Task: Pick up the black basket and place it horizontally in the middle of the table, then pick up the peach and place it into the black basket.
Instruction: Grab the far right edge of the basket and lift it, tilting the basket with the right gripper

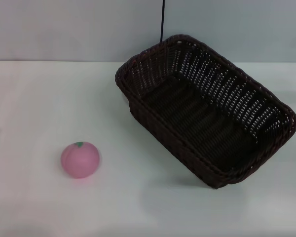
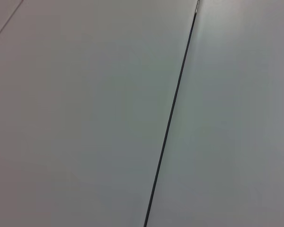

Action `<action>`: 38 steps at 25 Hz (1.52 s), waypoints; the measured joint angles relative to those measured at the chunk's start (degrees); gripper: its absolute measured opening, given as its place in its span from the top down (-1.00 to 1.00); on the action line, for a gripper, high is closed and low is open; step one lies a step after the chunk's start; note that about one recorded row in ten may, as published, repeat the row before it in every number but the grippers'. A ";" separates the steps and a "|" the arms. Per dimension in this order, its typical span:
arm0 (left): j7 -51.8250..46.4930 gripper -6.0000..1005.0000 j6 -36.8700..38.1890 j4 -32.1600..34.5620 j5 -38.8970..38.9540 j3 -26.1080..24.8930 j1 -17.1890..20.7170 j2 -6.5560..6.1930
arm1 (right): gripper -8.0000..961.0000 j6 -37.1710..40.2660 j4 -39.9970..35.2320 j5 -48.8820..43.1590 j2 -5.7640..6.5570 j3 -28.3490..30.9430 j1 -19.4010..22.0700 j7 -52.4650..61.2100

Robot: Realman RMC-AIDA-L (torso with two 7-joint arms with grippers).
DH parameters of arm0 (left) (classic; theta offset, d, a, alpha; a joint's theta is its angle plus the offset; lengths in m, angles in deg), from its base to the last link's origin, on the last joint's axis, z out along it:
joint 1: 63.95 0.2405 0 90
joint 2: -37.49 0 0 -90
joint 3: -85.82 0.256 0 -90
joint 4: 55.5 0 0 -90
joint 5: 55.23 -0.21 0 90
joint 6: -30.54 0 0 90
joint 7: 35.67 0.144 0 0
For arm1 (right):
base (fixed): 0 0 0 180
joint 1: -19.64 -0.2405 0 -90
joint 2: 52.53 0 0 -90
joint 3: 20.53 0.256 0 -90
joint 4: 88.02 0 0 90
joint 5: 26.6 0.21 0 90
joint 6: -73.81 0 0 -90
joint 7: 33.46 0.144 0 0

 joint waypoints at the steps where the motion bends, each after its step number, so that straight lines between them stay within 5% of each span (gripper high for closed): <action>1: 0.00 -0.65 0.00 0.00 0.00 0.00 0.00 0.00 | -0.57 0.00 -0.03 -0.02 0.02 -0.02 -0.08 0.00; 9: -2.41 -0.64 -2.73 1.07 0.03 -1.60 -0.50 -0.26 | -0.53 0.34 0.23 -0.08 0.07 -1.06 0.11 0.54; 16: -4.97 -0.63 -3.60 3.78 -0.32 -1.35 -2.54 -0.32 | -0.51 0.50 -7.86 -0.21 0.86 -16.41 1.25 10.62; 19: -6.04 -0.63 -3.61 4.13 -0.34 -1.33 -2.90 -0.25 | -0.49 0.84 -16.03 -2.78 2.70 -24.10 2.52 21.63; 21: -6.74 -0.62 -3.40 3.52 -0.18 -1.42 -2.70 -0.04 | -0.49 1.92 -22.49 -8.44 4.99 -26.86 2.78 32.63; 26: -6.75 -0.62 -3.33 3.33 -0.79 -0.83 -2.64 0.11 | -0.47 14.42 -37.62 -31.14 10.88 -24.00 -1.32 57.31; 33: -6.90 -0.61 -3.99 2.45 -0.81 -0.73 -3.58 0.22 | -0.44 34.27 -49.12 -60.94 14.67 -19.72 -13.53 75.58; 38: -6.90 -0.60 -4.15 2.43 -0.85 -0.06 -4.34 0.15 | -0.42 40.24 -49.54 -71.81 15.49 -22.06 -19.37 79.22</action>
